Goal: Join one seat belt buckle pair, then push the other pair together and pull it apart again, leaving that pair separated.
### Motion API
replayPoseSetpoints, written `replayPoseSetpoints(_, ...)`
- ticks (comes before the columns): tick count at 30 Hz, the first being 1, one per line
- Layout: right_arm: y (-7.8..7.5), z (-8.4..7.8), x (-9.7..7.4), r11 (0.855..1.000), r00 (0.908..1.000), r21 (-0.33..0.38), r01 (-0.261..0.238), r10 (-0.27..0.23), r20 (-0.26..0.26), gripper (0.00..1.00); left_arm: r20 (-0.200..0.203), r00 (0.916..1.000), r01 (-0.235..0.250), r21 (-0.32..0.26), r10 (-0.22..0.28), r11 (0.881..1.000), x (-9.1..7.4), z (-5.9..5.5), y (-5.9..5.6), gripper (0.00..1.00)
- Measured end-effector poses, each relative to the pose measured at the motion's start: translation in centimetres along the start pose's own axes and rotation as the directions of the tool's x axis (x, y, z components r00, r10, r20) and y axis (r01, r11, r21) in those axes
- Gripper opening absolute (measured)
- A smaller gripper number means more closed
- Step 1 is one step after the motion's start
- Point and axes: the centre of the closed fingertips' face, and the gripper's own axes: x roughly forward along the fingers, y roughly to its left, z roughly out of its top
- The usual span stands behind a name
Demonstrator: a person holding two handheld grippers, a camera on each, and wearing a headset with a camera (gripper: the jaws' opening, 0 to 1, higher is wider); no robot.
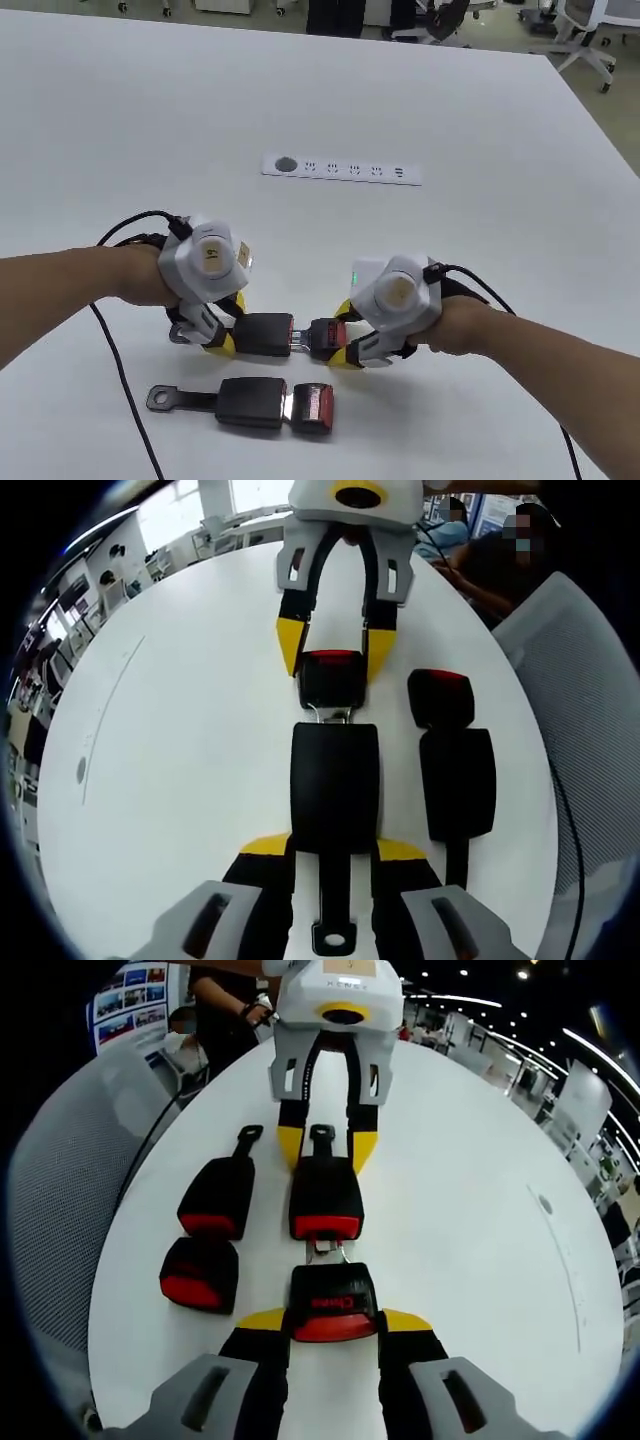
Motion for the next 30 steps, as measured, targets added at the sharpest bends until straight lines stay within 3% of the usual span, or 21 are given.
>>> replayPoseSetpoints(11,0.0,-0.3,-0.3,1.000,0.9999,-0.020,0.002,-0.002,0.011,0.31,0.004,1.0000,-0.003,-0.018,0.003,1.000,-0.1,0.0,0.0,0.30)
replayPoseSetpoints(19,-0.7,-1.5,-0.8,1.000,1.0000,-0.023,0.006,-0.006,-0.006,0.31,0.004,1.0000,-0.002,-0.019,0.002,1.000,0.0,-0.1,0.1,0.30)
replayPoseSetpoints(30,-0.4,-3.1,-2.2,1.000,0.9995,-0.025,0.001,-0.002,-0.032,0.31,0.011,0.9999,-0.008,-0.023,0.008,1.000,-0.1,0.1,-0.2,0.30)
